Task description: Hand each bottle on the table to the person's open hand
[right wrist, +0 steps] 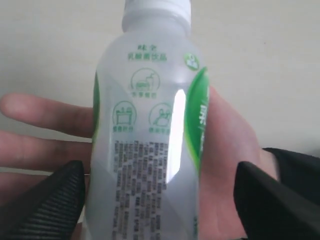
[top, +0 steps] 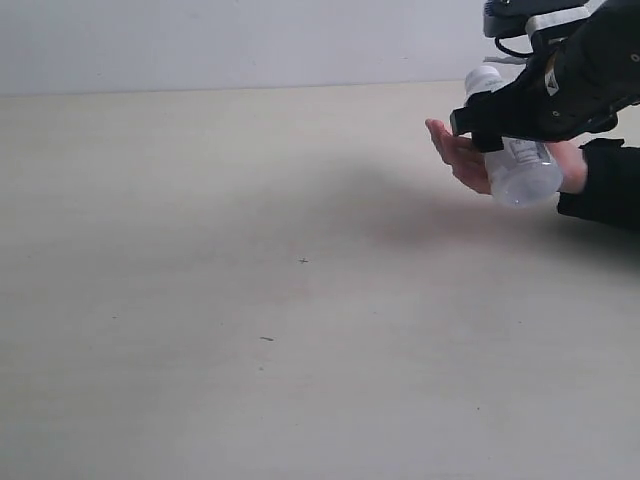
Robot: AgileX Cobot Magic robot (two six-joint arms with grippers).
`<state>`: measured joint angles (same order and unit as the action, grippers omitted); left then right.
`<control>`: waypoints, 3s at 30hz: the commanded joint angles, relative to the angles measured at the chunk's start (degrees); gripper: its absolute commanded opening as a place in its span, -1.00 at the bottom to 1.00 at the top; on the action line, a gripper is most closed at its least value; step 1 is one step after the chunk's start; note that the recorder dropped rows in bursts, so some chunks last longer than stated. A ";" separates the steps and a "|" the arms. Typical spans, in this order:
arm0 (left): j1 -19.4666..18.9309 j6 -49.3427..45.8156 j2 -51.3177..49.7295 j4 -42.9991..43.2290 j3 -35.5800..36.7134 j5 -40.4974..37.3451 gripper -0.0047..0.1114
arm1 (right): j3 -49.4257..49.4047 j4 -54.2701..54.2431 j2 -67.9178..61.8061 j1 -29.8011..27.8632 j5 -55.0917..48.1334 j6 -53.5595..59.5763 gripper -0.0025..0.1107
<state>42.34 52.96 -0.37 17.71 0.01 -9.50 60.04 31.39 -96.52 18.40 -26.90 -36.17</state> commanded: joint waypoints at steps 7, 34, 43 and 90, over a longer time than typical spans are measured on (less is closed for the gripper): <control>-0.02 -0.24 0.37 -0.15 -0.01 0.35 -0.92 | 0.33 2.24 10.77 -0.34 0.91 0.23 0.41; -0.02 -0.24 0.37 -0.15 -0.01 0.35 -0.92 | -16.20 -33.46 52.31 -0.34 -9.45 41.08 -0.96; -0.02 -0.24 0.37 -0.15 -0.01 0.35 -0.92 | -25.94 -39.46 58.39 -0.34 -2.54 36.17 -0.96; -0.02 -0.24 0.37 -0.15 -0.01 0.35 -0.92 | -41.06 -40.13 81.91 -2.28 17.85 38.18 -0.96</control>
<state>42.34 52.96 -0.37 17.71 0.01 -9.50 24.15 -9.24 -19.12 17.76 -16.46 0.86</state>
